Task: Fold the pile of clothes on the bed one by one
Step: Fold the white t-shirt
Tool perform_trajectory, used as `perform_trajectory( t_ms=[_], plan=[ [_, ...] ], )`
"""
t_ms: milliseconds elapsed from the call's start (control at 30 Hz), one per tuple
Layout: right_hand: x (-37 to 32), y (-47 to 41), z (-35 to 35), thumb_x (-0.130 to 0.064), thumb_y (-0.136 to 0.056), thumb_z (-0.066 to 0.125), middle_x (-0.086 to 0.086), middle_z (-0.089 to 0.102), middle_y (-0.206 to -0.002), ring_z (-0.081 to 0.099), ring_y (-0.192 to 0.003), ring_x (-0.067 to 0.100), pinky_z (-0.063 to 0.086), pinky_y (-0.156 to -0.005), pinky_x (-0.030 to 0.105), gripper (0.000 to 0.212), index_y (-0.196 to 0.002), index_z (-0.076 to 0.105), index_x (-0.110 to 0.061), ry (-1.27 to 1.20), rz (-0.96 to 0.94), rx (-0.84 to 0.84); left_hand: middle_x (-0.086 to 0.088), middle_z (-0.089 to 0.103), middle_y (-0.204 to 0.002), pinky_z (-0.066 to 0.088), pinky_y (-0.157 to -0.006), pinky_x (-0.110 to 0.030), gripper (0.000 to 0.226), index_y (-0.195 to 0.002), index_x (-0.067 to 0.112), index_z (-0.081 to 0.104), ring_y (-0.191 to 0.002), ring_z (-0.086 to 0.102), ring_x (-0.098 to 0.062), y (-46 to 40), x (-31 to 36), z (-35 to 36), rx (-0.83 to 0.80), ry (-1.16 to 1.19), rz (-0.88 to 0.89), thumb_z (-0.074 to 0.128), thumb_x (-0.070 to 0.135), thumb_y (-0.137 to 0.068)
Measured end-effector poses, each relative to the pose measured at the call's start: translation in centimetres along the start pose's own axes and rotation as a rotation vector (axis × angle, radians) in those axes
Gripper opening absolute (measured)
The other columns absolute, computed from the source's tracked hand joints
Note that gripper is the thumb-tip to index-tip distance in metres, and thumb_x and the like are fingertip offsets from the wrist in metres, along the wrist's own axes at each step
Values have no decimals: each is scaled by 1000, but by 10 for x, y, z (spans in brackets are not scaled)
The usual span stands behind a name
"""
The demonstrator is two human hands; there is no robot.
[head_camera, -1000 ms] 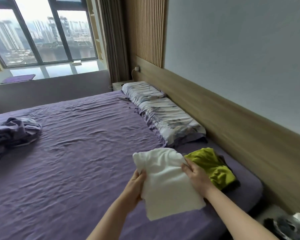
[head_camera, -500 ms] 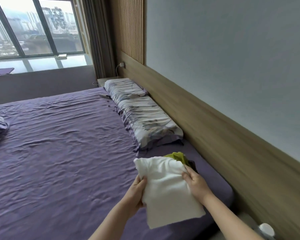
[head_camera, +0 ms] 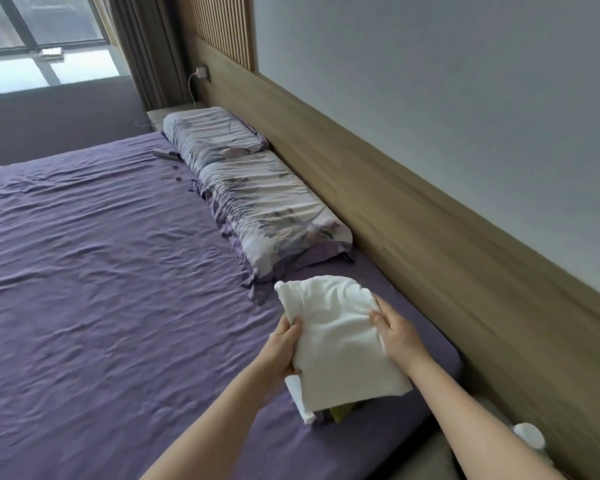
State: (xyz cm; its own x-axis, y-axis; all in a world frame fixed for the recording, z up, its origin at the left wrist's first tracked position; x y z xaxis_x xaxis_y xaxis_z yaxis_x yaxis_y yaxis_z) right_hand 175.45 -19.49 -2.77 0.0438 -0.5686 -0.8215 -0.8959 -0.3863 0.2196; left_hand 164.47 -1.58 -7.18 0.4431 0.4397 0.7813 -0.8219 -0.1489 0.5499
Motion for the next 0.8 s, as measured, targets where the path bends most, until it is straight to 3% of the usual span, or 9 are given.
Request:
perform_trajectory(
  t_ms=[100, 233, 300, 400, 500, 567, 667, 733, 800],
  plan=[
    [3, -23, 1, -32, -99, 42, -10, 49, -138, 45, -127, 10, 35, -101, 23, 43, -142, 39, -31, 4, -3, 9, 1, 63, -112, 53, -50, -30, 28, -127, 41, 41, -79, 69, -15, -21, 1, -3, 0, 47, 1, 40, 33, -101],
    [34, -57, 15, -33, -99, 41, -8, 49, -138, 47, -125, 12, 37, -95, 23, 44, -143, 34, -33, -15, 45, -14, 4, 62, -118, 56, -62, -36, 29, -127, 44, 39, -93, 68, -17, -56, -25, -10, 37, 101, -42, 43, 36, -99],
    [66, -65, 27, -31, -99, 42, -1, 51, -136, 51, -117, 18, 39, -88, 26, 51, -147, 24, -33, 47, 145, -47, 7, 56, -125, 57, -67, -37, 47, -138, 43, 26, -100, 64, -17, -68, -52, -10, 56, 20, -115, 48, 38, -97],
    [111, -63, 46, -24, -93, 53, 3, 52, -131, 54, -105, 20, 43, -85, 32, 74, -150, 7, -28, 172, 280, -120, 6, 37, -143, 54, -74, -25, 103, -148, 38, -13, -119, 51, -18, -78, -91, -12, 60, -251, -186, 69, 31, -85],
    [128, -57, 59, -13, -90, 53, 2, 38, -146, 45, -124, 22, 41, -95, 33, 77, -150, 8, -29, 217, 261, -183, 3, 24, -146, 46, -91, -24, 118, -144, 32, -27, -126, 41, -18, -82, -111, -12, 54, -435, -162, 72, 15, -82],
    [127, -56, 59, -9, -91, 47, 0, 33, -149, 41, -128, 22, 41, -99, 35, 71, -149, 13, -31, 287, 194, -199, 0, 23, -148, 50, -83, -22, 113, -143, 34, -26, -120, 48, -21, -82, -115, -11, 48, -461, -162, 66, 7, -84],
    [122, -58, 45, -8, -93, 39, -2, 40, -140, 49, -113, 20, 47, -84, 34, 61, -146, 24, -33, 367, 137, -134, 5, 39, -138, 55, -62, -26, 105, -145, 42, -15, -107, 58, -22, -83, -115, -9, 37, -281, -182, 64, 7, -87],
    [119, -59, 36, -8, -95, 36, -4, 40, -139, 49, -109, 18, 47, -76, 31, 54, -144, 31, -31, 460, 101, -91, 6, 47, -126, 58, -61, -34, 102, -146, 47, -7, -106, 60, -24, -82, -114, -7, 48, -209, -191, 66, 10, -86],
    [117, -60, 38, -6, -95, 35, -2, 37, -144, 42, -119, 17, 47, -80, 30, 53, -142, 36, -29, 619, 48, -109, 1, 44, -132, 58, -72, -41, 95, -146, 47, 1, -111, 57, -27, -83, -115, -4, 67, -320, -187, 67, 16, -86]
  ],
)
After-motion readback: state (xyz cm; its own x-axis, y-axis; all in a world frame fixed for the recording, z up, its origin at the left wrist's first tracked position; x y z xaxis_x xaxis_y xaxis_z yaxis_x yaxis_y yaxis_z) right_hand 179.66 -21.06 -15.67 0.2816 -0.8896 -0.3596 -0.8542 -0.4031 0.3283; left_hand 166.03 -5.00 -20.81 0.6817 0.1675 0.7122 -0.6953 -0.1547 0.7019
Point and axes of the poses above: each hand's wrist, its own y-axis away from the middle knuckle, its own z-axis out of the palm, x = y × z, the point moved 9 cm from there along -y, towards the middle knuckle
